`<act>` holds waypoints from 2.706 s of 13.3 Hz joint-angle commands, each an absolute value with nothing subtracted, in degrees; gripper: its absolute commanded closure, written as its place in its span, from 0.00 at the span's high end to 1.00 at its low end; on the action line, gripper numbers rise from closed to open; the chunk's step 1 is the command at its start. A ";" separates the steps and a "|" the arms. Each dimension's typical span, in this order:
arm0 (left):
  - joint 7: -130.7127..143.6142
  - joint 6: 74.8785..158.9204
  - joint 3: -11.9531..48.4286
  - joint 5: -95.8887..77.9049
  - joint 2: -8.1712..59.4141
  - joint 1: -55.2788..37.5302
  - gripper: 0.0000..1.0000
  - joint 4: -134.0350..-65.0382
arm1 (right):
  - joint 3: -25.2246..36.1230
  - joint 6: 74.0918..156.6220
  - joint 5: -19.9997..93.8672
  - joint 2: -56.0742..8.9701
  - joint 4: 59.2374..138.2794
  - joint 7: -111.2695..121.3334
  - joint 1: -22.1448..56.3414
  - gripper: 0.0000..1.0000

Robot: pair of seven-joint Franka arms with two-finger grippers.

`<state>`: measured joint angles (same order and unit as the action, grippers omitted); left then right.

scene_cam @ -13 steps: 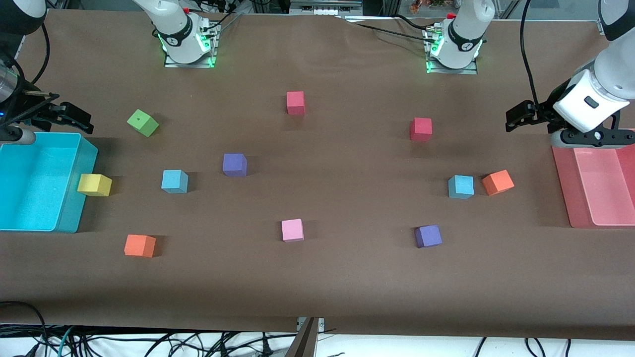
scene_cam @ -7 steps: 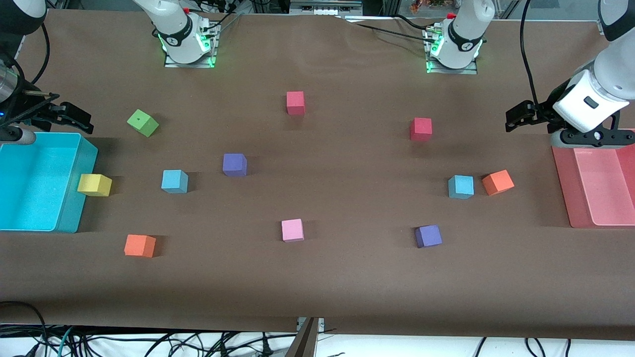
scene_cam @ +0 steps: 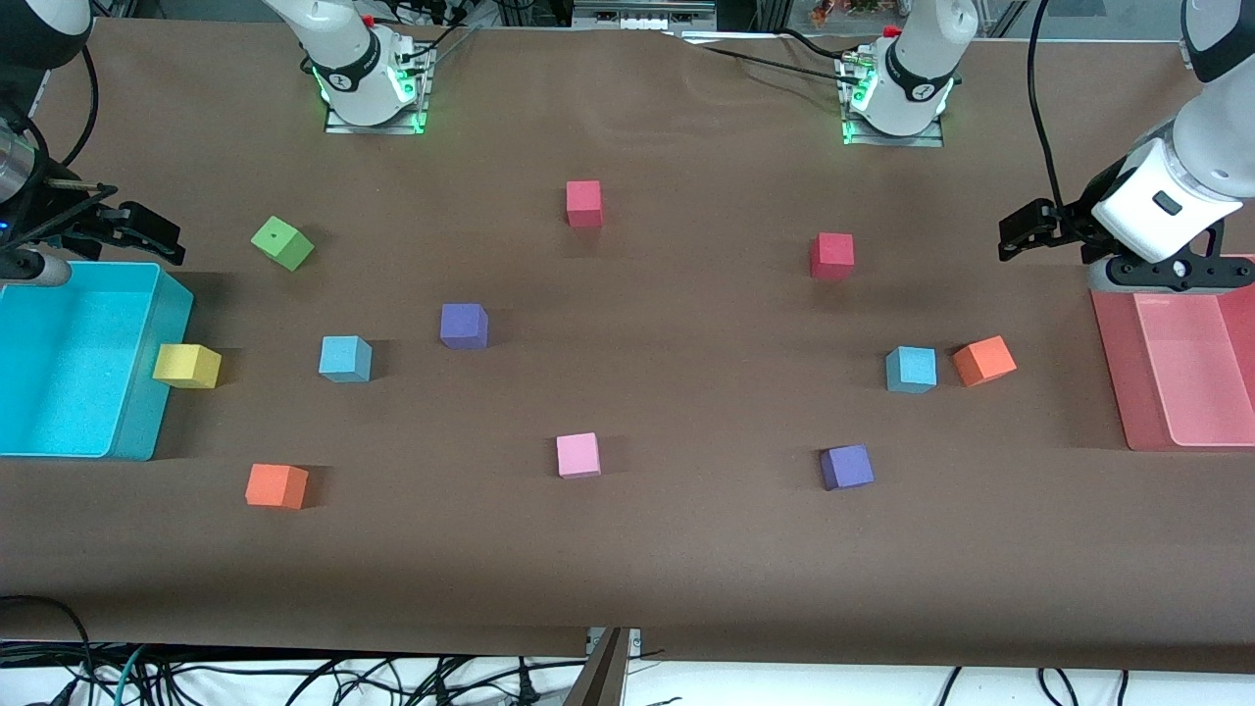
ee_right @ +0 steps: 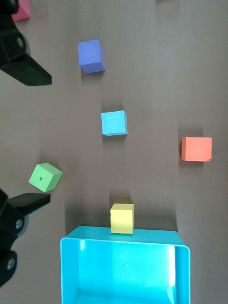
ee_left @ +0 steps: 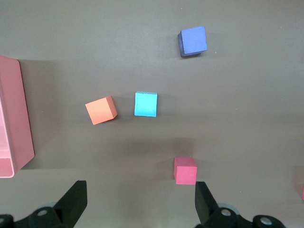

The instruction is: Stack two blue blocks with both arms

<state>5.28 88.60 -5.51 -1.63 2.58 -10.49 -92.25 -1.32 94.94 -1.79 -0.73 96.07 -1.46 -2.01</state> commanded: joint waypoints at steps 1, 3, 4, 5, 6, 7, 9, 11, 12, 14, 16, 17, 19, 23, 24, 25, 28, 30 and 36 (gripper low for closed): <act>3.96 89.12 -5.54 -1.41 1.49 -10.28 1.00 -93.34 | -1.49 94.66 -1.76 0.00 96.42 -1.05 -2.29 1.00; 3.96 89.12 -5.54 -1.41 1.49 -10.28 1.00 -93.34 | -1.49 94.75 -1.85 0.00 96.42 -1.05 -2.29 1.00; 3.96 89.21 -5.54 -1.41 1.49 -10.28 1.00 -93.34 | -1.49 94.75 -1.85 0.00 96.42 -1.05 -2.20 1.00; 3.96 89.21 -5.54 -1.41 1.58 -10.28 1.00 -93.34 | -1.58 94.75 -1.85 0.00 96.42 -1.05 -2.20 1.00; 3.96 89.21 -5.54 -1.41 1.50 -10.28 1.00 -93.34 | -1.50 94.75 -1.85 0.00 96.42 -1.05 -2.28 1.00; 3.96 89.21 -5.54 -1.41 1.49 -10.28 1.00 -93.34 | -1.58 94.75 -1.85 0.00 96.42 -1.05 -2.20 1.00; 3.96 89.21 -5.54 -1.41 1.49 -10.28 1.00 -93.34 | -1.58 94.66 -1.85 0.00 96.42 -1.14 -2.28 1.00; 3.96 89.21 -5.54 -1.41 1.49 -10.28 1.00 -93.51 | -1.50 94.92 -1.84 -0.44 96.15 -1.14 -2.20 1.00; 3.96 89.21 -5.54 -1.41 1.49 -10.28 1.00 -93.52 | -1.58 95.10 -2.02 -0.44 95.98 -1.66 -2.11 1.00; 3.96 89.21 -5.54 -1.41 1.41 -10.28 1.00 -93.52 | -1.58 95.62 -2.02 -0.61 96.15 -2.02 -2.02 1.00; 3.96 89.21 -5.54 -1.41 1.41 -10.28 1.00 -93.52 | -1.58 95.89 -2.02 -2.80 96.07 0.07 -2.11 1.00; 3.96 89.21 -5.54 -1.41 1.41 -10.28 1.00 -93.52 | -1.67 95.80 -2.11 -3.60 96.15 2.44 -1.94 1.00; 3.96 89.21 -5.54 -1.41 1.41 -10.28 1.00 -93.52 | -2.02 95.63 -2.11 -7.36 96.33 2.64 -1.06 1.00; 3.96 89.82 -5.54 -1.41 1.49 -10.11 1.00 -94.13 | -2.11 100.70 -1.50 -15.80 96.68 1.15 2.54 1.00; 3.96 90.00 -5.54 -1.41 1.41 -10.11 1.00 -94.30 | -2.11 102.64 -1.49 -17.47 97.03 -0.42 3.68 1.00; 3.96 90.00 -5.54 -1.41 1.49 -10.02 1.00 -94.31 | -2.11 104.92 -1.49 -19.40 97.29 -1.74 4.04 1.00; 3.96 90.00 -5.54 -1.41 1.49 -10.02 1.00 -94.31 | -2.11 112.30 -1.41 -22.41 100.97 -5.08 4.39 1.00; 3.96 90.00 -5.54 -1.41 1.49 -10.02 1.00 -94.31 | -2.11 117.92 -1.32 -22.76 105.53 -7.29 4.39 1.00; 3.96 90.00 -5.71 -1.41 1.41 -10.02 1.00 -94.31 | -2.02 119.88 -0.79 -26.54 107.05 -7.56 3.78 1.00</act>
